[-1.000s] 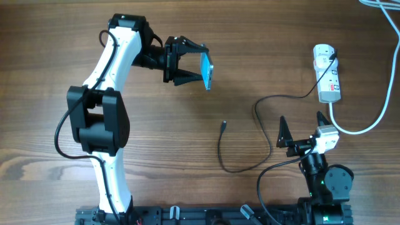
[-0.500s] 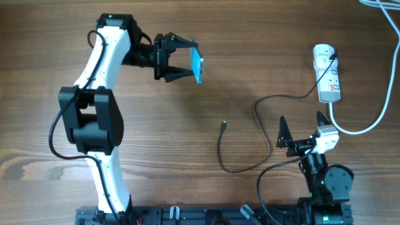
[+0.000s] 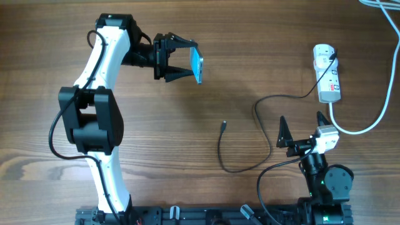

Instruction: Plug charger to phone and switch on socket

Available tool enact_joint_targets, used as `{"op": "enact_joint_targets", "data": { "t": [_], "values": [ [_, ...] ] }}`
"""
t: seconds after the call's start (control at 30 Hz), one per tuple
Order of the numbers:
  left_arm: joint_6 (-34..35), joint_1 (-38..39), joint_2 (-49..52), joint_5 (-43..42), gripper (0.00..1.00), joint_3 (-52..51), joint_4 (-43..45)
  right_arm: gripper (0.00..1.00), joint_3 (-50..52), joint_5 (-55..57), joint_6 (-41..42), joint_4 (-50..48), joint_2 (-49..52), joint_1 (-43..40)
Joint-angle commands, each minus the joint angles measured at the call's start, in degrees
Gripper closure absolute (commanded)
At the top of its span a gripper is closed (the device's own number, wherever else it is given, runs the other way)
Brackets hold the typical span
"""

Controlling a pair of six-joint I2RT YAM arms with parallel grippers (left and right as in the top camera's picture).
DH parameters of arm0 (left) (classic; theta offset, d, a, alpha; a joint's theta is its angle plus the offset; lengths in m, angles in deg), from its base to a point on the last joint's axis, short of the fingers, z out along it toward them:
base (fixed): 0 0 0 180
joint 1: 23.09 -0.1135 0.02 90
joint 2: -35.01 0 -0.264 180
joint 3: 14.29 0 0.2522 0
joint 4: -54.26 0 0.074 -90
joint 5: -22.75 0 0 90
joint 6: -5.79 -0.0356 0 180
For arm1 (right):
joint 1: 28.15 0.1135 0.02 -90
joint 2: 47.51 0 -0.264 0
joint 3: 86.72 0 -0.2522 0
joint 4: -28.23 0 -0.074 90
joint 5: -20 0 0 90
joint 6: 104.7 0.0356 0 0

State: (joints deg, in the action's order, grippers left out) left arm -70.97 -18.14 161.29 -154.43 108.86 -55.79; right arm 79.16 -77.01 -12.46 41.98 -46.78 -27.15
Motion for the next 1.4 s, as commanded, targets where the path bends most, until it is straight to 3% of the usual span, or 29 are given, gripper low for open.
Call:
{"op": "enact_joint_targets", "data": {
  "t": [0.0,0.03,0.13,0.23,0.33,0.43,0.53,0.6,0.7,0.73,0.8,0.9,1.03,1.1,1.23,1.37],
  "values": [
    [0.7,-0.2,-2.3,-3.2,0.37,1.3,-0.3,0.0,0.1,0.7,-0.6,-1.7,-0.5,0.1],
    [0.7,-0.2,-2.3,-3.2,0.37,1.3,-0.3,0.0,0.1,-1.1,2.0,-3.0,-0.5,0.1],
    [0.7,-0.2,-2.3,-3.2,0.37,1.3,-0.3,0.0,0.1,-15.9,21.4,-1.5,-0.5,0.1],
    [0.7,-0.2,-2.3,-3.2,0.37,1.3,-0.3,0.0,0.1,-21.7,43.0,-2.7,-0.3,0.1],
    [0.7,0.0,-2.3,-3.2,0.37,1.3,-0.3,0.0,-0.3,-31.7,42.3,-13.8,-0.3,0.1],
    [0.7,0.1,-2.3,-3.2,0.37,1.3,-0.3,0.0,-5.6,-32.3,39.2,-12.5,0.3,0.1],
    [0.7,0.1,-2.3,-3.2,0.37,1.3,-0.3,0.0,-17.3,-31.7,29.0,1.8,5.5,0.1],
    [0.7,0.1,-2.3,-3.2,0.37,1.3,-0.3,0.0,-29.8,-29.7,18.9,18.3,14.7,0.1],
    [0.7,0.1,-2.3,-3.2,0.37,1.3,-0.2,0.0,-41.2,-36.1,10.3,27.5,25.7,0.1],
    [0.7,0.1,-2.3,-3.2,0.37,1.3,-0.2,0.0,-43.6,-38.5,11.7,27.4,28.4,0.1],
    [0.7,0.1,-2.3,-3.2,0.36,1.3,-0.2,0.0,-46.9,-47.3,23.4,25.2,33.4,0.1],
    [0.7,0.1,-2.3,-3.2,0.36,1.3,-0.2,0.0,-48.4,-59.2,28.9,12.5,38.4,0.4],
    [0.7,0.1,-2.3,-3.2,0.36,1.3,-0.2,0.01,-53.2,-51.7,31.1,14.7,41.9,3.2],
    [0.7,0.1,-2.3,-3.2,0.36,1.3,-0.2,0.0,-57.2,-44.4,29.8,21.0,43.9,6.1],
    [0.7,0.5,-2.3,-3.2,0.36,1.3,-0.2,0.01,-73.3,-18.1,17.1,46.1,54.5,19.4],
    [0.7,1.2,-2.3,-3.1,0.36,1.3,0.7,0.0,-86.4,6.4,19.7,57.0,65.6,35.0]
  ]
}}
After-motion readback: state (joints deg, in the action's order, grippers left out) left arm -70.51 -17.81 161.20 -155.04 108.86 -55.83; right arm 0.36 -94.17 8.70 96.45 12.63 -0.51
